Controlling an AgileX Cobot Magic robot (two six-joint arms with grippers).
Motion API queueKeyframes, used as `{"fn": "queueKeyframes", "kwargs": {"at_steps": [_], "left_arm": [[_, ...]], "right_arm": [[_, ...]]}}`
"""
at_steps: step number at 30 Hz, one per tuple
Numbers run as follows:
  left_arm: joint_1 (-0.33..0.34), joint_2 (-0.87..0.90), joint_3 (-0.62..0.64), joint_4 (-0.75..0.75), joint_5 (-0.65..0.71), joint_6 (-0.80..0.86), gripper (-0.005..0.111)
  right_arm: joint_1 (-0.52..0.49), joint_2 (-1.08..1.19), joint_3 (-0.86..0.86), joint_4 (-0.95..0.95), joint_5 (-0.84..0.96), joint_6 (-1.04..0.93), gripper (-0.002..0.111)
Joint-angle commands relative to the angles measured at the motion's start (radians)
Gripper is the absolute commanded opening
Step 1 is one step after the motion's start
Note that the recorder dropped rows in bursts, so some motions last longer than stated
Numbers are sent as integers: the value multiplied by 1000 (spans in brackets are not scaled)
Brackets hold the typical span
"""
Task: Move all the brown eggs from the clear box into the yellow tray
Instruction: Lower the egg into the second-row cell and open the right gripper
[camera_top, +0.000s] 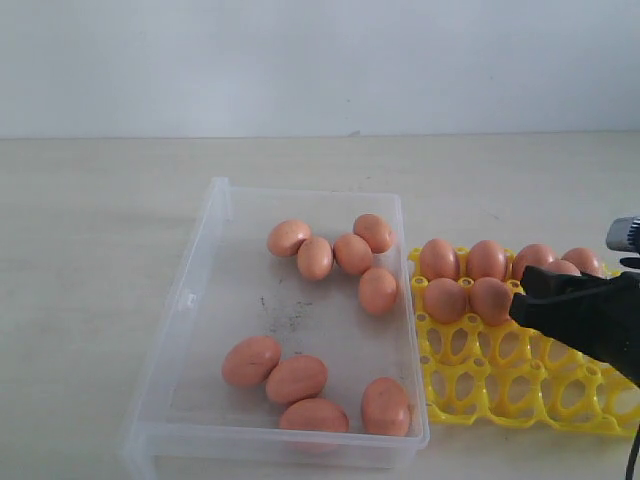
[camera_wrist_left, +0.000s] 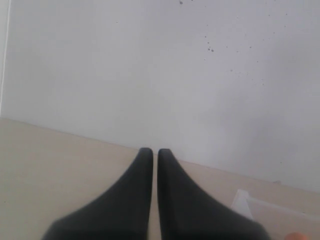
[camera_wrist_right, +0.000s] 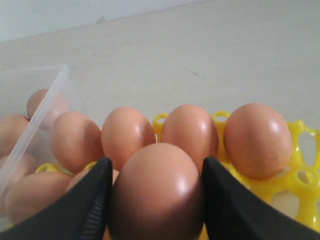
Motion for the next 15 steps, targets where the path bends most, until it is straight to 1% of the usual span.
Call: {"fn": "queueKeyframes", "kwargs": {"at_steps": [1, 3, 7, 15], "left_arm": [[-15, -3, -3, -3, 0, 7, 4], [-15, -3, -3, -3, 0, 7, 4], [-15, -3, -3, -3, 0, 7, 4], [-15, -3, -3, -3, 0, 7, 4]], "right_arm": [[-3, -2, 0, -13, -15, -1, 0], [-3, -2, 0, -13, -36, -88, 0], [-3, -2, 0, -13, -87, -185, 0], [-3, 24, 0, 5, -102, -258, 0]]}}
